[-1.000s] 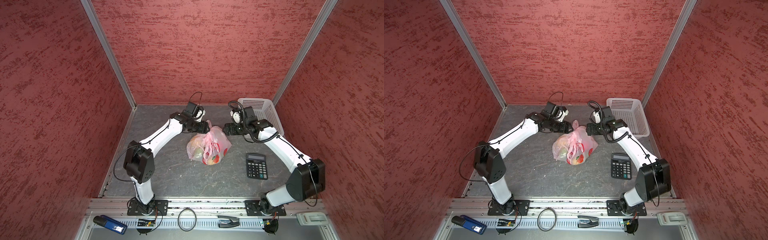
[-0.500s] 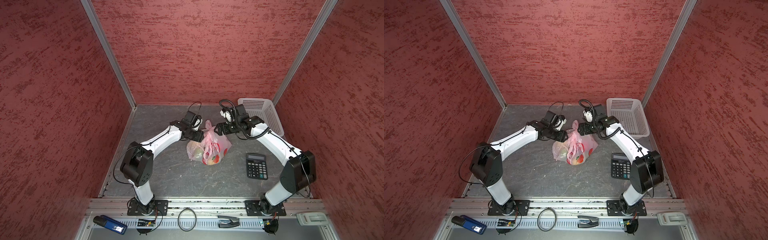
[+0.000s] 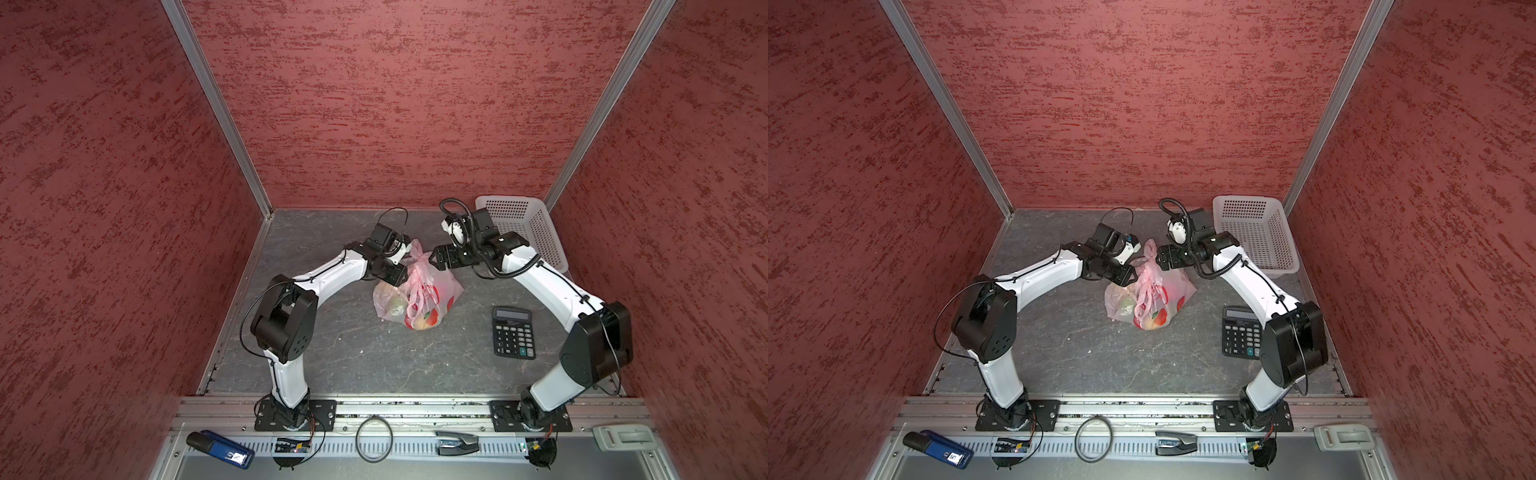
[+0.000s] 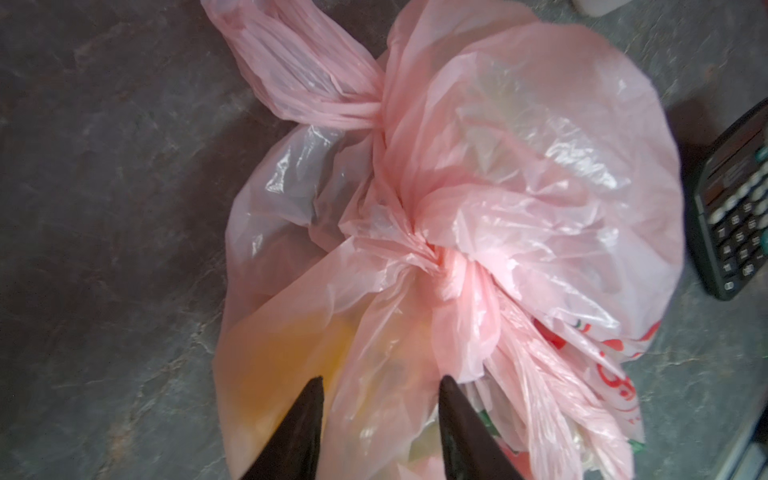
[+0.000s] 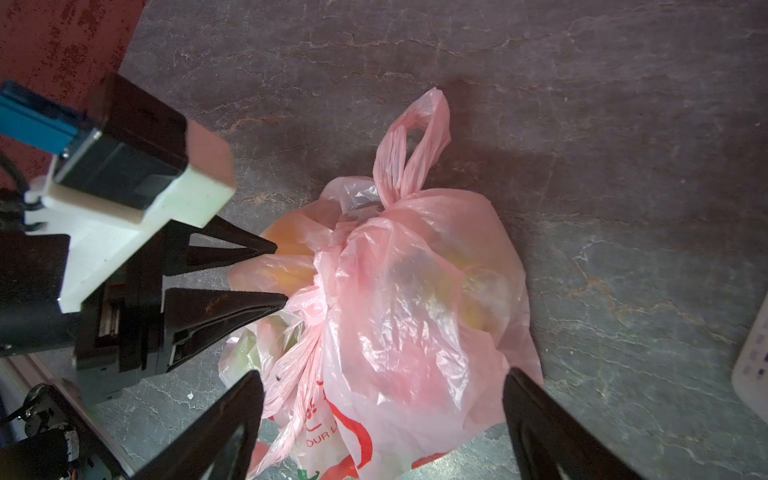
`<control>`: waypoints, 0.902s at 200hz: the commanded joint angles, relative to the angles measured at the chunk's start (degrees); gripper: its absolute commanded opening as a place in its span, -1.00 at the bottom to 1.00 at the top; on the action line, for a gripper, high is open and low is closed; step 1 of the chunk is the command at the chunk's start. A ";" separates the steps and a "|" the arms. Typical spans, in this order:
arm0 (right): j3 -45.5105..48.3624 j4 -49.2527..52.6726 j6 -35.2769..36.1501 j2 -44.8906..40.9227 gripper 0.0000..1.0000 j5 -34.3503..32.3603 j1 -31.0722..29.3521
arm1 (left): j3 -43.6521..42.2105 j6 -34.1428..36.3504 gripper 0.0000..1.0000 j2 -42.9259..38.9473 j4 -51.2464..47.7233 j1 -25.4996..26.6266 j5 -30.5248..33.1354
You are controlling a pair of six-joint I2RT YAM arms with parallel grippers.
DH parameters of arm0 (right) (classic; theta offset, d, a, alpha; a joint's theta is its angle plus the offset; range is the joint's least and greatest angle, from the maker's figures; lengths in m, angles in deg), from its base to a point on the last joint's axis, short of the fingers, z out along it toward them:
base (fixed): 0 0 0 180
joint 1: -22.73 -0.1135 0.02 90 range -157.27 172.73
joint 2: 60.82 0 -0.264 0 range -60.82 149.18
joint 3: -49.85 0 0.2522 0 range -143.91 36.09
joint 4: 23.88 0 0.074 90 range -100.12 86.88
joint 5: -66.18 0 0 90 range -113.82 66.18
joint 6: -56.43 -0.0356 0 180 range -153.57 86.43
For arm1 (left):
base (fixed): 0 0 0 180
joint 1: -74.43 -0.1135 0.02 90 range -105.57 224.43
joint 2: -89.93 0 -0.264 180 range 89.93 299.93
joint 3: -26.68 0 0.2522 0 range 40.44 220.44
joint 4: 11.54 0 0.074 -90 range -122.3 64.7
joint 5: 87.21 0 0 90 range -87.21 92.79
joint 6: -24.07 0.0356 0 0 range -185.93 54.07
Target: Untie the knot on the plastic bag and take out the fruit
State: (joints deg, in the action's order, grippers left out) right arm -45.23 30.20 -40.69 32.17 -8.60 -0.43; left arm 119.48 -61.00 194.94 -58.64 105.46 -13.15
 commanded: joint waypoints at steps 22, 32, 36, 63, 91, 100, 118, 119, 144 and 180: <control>-0.10 -0.14 -0.53 -0.35 0.82 0.54 -1.09 | -4.01 2.08 -0.40 -1.38 2.04 -0.52 -5.96; -0.39 -0.24 -0.53 0.12 0.82 0.38 -1.49 | -4.25 1.96 -0.48 -1.48 2.61 -0.53 -6.72; -0.50 -0.32 -0.53 0.40 0.81 0.20 -1.66 | -4.35 1.81 -0.53 -1.39 2.79 -0.45 -7.00; -2.19 0.52 -0.06 2.46 0.80 -1.93 -2.83 | -4.02 1.10 -1.00 -1.44 4.21 0.04 -5.90; -3.08 1.09 0.92 3.93 0.78 -4.32 -4.00 | -6.23 0.78 -1.00 -5.35 8.09 0.79 -3.77; -3.05 0.85 1.05 4.05 0.74 -4.42 -4.16 | -6.91 1.03 -1.00 -6.52 8.84 0.99 -3.45; -2.95 0.11 1.27 4.70 0.69 -4.24 -4.51 | -7.91 1.35 -1.00 -8.51 9.91 1.15 -2.67; -2.96 0.07 1.29 4.77 0.69 -4.24 -4.56 | -7.93 1.38 -1.00 -8.55 9.98 1.19 -2.63; -2.91 -1.61 1.12 5.49 0.45 -4.19 -4.70 | -8.51 1.89 -1.00 -10.05 10.40 1.37 -2.78; -3.00 -3.14 0.48 6.78 0.10 -3.42 -4.69 | -9.14 1.81 -1.00 -10.92 10.91 1.52 -2.19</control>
State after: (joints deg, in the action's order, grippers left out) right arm -46.73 29.57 -40.07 37.62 -11.66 -4.84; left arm 111.42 -59.84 185.28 -50.12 106.79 -16.15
